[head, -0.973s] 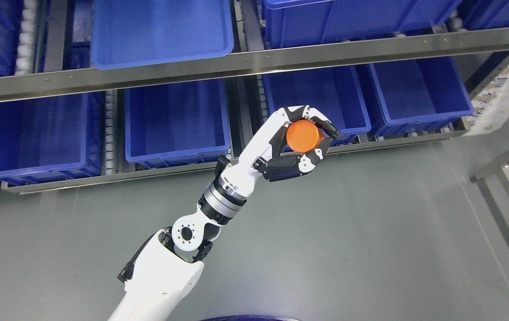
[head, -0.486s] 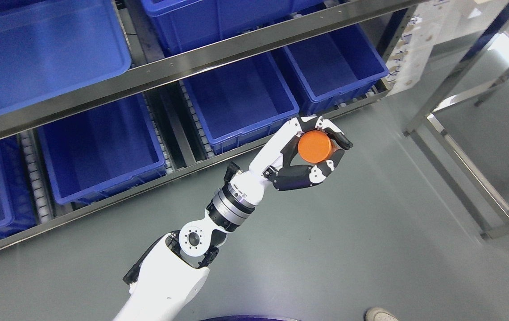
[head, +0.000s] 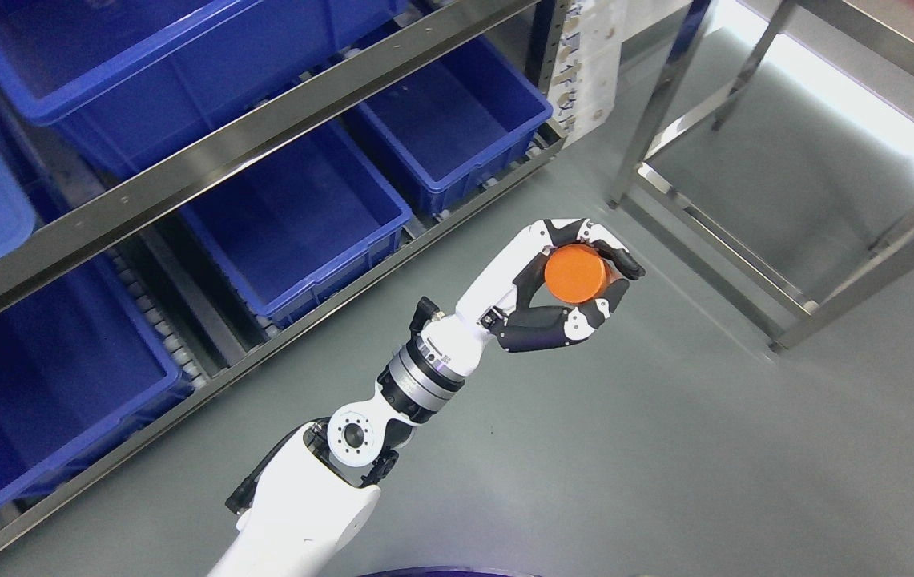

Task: Grab orange capacitor from left shelf to right desk
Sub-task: 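Hold the capacitor in the left hand while turning toward the steel table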

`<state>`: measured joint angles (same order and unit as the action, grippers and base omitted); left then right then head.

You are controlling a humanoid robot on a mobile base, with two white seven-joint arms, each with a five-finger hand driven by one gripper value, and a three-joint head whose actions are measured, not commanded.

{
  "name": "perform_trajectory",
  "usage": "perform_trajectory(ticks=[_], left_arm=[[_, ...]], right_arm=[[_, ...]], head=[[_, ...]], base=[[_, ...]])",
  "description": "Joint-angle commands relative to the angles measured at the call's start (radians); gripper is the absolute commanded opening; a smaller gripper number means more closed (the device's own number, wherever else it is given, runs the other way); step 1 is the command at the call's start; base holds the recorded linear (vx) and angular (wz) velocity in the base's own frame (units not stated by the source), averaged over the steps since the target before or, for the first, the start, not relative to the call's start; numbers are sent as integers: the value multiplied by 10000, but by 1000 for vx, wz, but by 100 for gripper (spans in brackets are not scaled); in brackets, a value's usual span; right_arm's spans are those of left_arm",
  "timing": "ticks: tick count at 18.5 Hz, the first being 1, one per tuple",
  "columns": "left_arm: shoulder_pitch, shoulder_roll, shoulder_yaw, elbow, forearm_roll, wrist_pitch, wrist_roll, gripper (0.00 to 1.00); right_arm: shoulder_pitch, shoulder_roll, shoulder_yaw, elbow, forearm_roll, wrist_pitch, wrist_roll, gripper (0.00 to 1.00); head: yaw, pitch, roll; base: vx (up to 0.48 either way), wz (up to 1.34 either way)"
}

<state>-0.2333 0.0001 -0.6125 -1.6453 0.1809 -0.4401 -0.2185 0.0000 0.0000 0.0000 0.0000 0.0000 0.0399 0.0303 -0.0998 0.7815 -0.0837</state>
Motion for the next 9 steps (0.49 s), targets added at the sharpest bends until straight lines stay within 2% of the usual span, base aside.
perform_trajectory(ticks=[1,9], left_arm=[[1,174,-118,8,1,-63,-8,3],[-14,174,-26,8,1,-63,-8,3]], right_arm=[[338,-175,-123,-230,0,0,3,100],[338,-175,-123,-230,0,0,3,100]], head=[[0,0,0],[0,1,0]], base=[[138,-576],[154,-440]])
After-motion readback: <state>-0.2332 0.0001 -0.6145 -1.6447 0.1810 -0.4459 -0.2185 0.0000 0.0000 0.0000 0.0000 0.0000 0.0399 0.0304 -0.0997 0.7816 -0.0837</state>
